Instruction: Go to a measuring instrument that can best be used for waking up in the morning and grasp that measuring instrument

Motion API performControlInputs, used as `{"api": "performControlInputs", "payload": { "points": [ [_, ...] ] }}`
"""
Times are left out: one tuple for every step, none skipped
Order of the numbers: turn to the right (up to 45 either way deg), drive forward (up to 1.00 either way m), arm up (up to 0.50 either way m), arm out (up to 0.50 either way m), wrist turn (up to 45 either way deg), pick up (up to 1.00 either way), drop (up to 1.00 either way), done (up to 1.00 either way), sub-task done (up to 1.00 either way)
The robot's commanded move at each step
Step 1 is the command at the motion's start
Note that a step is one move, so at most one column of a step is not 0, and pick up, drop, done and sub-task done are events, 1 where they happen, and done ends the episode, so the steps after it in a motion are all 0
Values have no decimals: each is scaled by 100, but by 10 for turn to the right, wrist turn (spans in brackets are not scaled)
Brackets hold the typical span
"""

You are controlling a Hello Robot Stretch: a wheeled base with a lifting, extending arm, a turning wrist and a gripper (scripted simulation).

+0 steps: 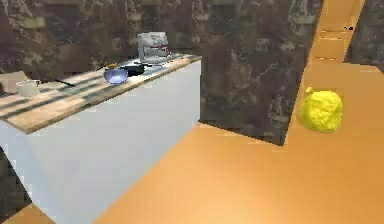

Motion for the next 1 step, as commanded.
{"api": "performControlInputs", "payload": {
  "points": [
    [450, 0, 0, 0, 0, 0, 0, 0, 0]
  ]
}}
